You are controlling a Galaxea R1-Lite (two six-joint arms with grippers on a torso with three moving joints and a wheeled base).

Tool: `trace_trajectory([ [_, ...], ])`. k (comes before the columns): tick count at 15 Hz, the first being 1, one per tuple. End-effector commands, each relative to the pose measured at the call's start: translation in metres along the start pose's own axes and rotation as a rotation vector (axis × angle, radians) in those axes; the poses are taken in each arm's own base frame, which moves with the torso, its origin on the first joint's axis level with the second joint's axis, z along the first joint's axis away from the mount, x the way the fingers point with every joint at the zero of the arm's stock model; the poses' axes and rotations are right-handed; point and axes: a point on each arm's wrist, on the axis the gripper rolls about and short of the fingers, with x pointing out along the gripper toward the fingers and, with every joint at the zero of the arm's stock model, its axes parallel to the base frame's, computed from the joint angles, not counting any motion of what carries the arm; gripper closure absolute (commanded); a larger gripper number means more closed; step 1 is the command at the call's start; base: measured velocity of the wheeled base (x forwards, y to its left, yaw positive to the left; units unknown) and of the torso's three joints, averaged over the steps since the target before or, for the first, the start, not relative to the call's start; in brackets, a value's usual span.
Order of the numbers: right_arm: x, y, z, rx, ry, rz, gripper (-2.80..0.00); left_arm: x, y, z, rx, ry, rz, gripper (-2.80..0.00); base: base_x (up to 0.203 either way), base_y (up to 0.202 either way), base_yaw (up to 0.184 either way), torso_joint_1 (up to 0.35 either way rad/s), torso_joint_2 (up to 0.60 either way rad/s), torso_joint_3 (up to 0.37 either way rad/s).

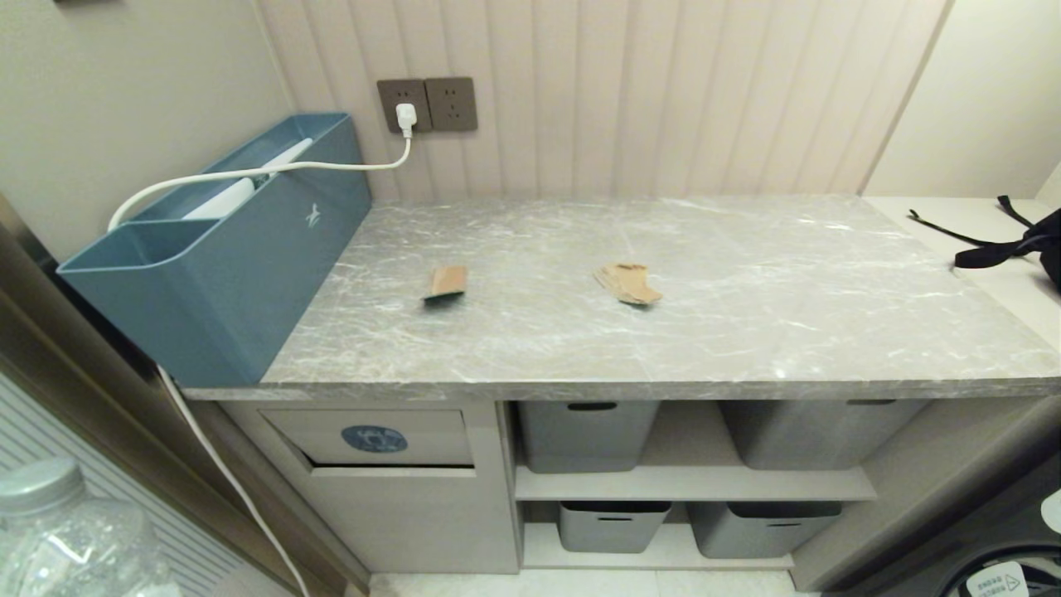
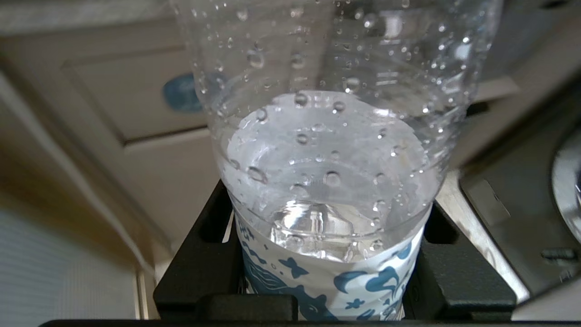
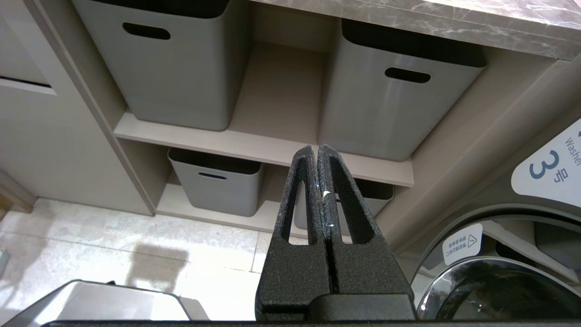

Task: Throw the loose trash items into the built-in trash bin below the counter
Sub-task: Put the garbage in the trash can

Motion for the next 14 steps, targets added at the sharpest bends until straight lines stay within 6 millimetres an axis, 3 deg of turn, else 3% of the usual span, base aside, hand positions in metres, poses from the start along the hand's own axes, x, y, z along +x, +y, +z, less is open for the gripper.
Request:
trace_trajectory([
  [1,0.0,0.0,0.0,-0.003,0.001,0.002,0.0,-0.005,-0.002,0.007,0.053,-0.062,-0.047,0.0,0.0,0.0,0.0,0.0,0.0,0.0],
  [4,0.0,0.0,0.0,0.002,0.0,0.0,0.0,-0.004,-0.001,0.024,0.057,-0.093,-0.045,0.0,0.0,0.0,0.0,-0.032,0.08,0.043],
  [8,0.0,0.0,0.0,0.02,-0.001,-0.006,0.0,0.012,0.001,0.04,0.08,-0.028,-0.049,0.0,0.0,0.0,0.0,-0.204,0.47,0.249],
  [11,0.0,0.0,0.0,0.022,-0.001,-0.006,0.0,0.032,0.006,0.041,0.196,0.085,-0.022,0.0,0.0,0.0,0.0,-0.24,0.53,0.292],
  [14,0.0,0.0,0.0,0.023,-0.001,-0.006,0.0,0.046,0.008,0.035,0.2,0.187,-0.026,0.0,0.0,0.0,0.0,-0.227,0.51,0.288],
])
